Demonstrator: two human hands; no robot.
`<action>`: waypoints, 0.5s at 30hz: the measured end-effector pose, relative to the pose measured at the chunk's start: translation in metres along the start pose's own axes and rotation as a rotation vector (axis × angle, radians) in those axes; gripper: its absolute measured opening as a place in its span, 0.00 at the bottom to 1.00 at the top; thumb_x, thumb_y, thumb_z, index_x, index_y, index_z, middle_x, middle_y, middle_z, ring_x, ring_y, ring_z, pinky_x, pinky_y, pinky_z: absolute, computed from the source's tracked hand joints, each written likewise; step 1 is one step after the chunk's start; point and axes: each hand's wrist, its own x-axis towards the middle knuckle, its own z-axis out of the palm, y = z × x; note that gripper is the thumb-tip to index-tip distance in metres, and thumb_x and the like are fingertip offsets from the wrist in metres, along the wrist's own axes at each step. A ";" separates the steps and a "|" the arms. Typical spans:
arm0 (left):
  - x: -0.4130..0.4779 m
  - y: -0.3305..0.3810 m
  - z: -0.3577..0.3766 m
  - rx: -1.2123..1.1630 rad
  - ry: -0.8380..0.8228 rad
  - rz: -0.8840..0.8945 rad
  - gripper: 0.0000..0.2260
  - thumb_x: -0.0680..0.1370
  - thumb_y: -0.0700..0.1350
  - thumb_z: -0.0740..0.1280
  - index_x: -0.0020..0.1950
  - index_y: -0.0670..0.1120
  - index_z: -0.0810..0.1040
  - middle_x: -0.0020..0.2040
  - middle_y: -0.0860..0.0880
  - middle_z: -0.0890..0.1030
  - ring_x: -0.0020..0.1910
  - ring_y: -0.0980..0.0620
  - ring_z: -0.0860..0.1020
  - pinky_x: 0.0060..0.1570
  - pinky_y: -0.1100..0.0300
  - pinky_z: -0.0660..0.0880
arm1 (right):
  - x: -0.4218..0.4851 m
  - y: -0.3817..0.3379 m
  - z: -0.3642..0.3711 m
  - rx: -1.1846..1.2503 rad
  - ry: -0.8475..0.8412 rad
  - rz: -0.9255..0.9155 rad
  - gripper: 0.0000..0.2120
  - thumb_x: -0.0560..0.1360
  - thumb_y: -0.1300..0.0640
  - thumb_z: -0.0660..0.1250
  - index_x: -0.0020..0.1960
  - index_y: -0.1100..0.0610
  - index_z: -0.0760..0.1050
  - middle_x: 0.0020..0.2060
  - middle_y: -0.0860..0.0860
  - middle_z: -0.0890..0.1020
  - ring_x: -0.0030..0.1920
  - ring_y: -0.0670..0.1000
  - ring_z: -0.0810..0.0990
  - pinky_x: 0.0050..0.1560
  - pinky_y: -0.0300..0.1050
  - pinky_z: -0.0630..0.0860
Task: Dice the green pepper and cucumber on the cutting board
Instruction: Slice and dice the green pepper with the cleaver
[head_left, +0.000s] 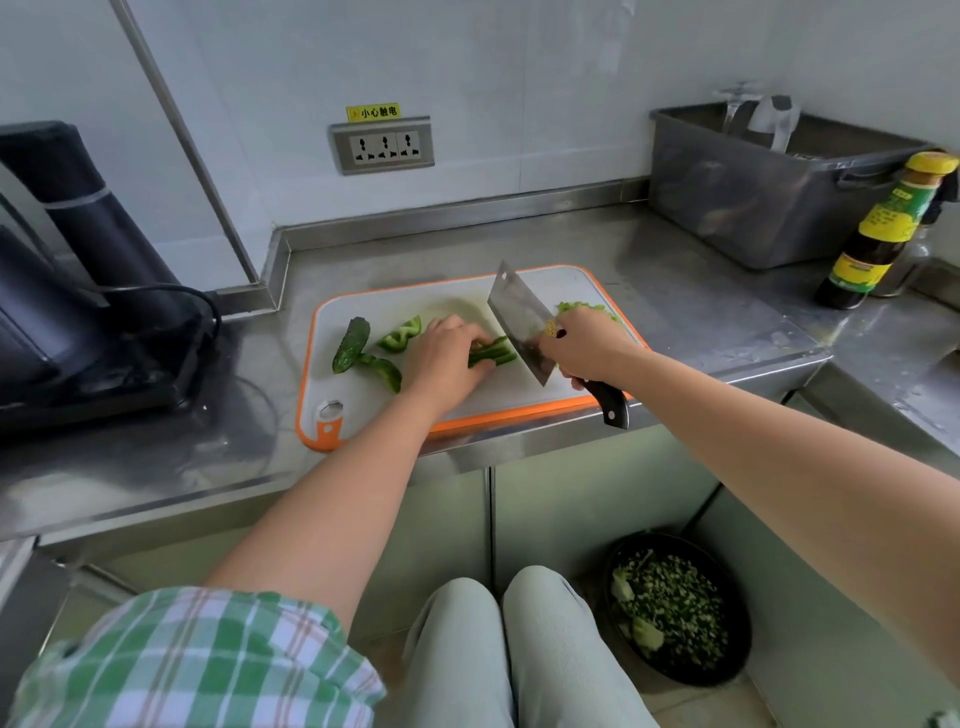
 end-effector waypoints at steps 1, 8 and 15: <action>0.001 0.000 0.001 0.005 0.003 -0.007 0.18 0.75 0.51 0.70 0.64 0.48 0.76 0.56 0.46 0.77 0.58 0.44 0.73 0.57 0.50 0.71 | 0.000 -0.001 0.000 -0.010 0.012 -0.001 0.07 0.78 0.58 0.58 0.45 0.62 0.70 0.29 0.54 0.76 0.23 0.52 0.75 0.25 0.38 0.70; 0.000 0.001 0.005 -0.008 0.024 -0.018 0.15 0.76 0.52 0.68 0.62 0.50 0.78 0.54 0.47 0.77 0.56 0.45 0.73 0.54 0.53 0.71 | 0.000 -0.004 0.001 -0.140 0.019 -0.026 0.06 0.77 0.60 0.58 0.43 0.62 0.70 0.33 0.57 0.79 0.26 0.55 0.78 0.28 0.39 0.72; 0.001 0.003 0.007 0.035 0.001 -0.042 0.19 0.76 0.55 0.67 0.64 0.48 0.76 0.57 0.45 0.75 0.58 0.43 0.71 0.56 0.53 0.69 | 0.004 -0.008 -0.010 -0.147 0.022 -0.035 0.09 0.77 0.58 0.57 0.44 0.63 0.72 0.30 0.54 0.77 0.23 0.52 0.76 0.27 0.39 0.71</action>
